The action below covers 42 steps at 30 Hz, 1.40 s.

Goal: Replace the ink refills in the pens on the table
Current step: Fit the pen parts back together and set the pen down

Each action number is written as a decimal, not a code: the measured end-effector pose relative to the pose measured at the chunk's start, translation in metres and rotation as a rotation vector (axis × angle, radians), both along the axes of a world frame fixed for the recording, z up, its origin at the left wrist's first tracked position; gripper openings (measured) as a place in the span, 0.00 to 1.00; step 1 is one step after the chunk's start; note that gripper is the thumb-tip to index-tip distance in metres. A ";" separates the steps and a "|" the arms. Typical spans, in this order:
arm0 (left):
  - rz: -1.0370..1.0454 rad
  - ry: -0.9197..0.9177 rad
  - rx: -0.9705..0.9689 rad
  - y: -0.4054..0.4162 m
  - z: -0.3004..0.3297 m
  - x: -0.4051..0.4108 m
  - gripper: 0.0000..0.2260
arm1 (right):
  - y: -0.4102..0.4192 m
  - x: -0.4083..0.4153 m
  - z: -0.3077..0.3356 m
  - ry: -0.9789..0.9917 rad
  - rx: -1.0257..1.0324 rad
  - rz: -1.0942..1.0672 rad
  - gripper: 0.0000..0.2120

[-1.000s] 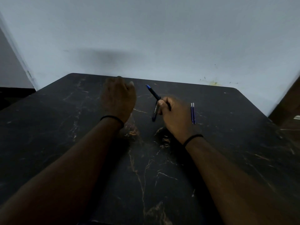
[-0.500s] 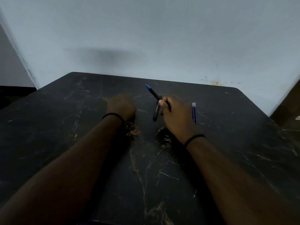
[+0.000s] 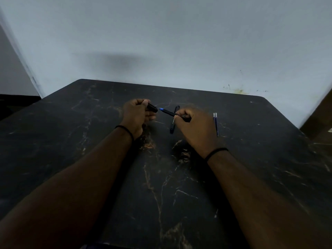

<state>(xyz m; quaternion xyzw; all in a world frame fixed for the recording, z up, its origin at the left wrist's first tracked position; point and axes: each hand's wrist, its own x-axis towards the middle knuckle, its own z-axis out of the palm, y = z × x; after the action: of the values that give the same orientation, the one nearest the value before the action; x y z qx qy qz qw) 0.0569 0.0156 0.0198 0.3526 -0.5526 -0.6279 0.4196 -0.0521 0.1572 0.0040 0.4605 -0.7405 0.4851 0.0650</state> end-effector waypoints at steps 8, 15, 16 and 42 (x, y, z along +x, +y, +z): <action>-0.021 0.040 0.038 0.002 0.002 0.002 0.08 | 0.001 0.003 0.004 0.052 0.010 -0.004 0.05; -0.135 0.013 -0.046 0.015 0.002 -0.003 0.08 | -0.001 0.001 0.001 0.074 0.090 0.035 0.06; -0.146 0.008 -0.061 0.017 0.003 -0.004 0.08 | -0.001 0.001 0.001 0.081 0.097 0.043 0.06; -0.041 -0.227 -0.486 0.020 -0.004 -0.010 0.19 | 0.008 0.034 0.011 0.008 0.052 0.048 0.05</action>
<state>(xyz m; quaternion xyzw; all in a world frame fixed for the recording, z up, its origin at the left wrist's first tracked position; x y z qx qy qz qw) 0.0471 0.0355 0.0159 0.2983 -0.7378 -0.4415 0.4144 -0.0183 0.1655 0.0148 0.4815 -0.7413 0.4654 0.0442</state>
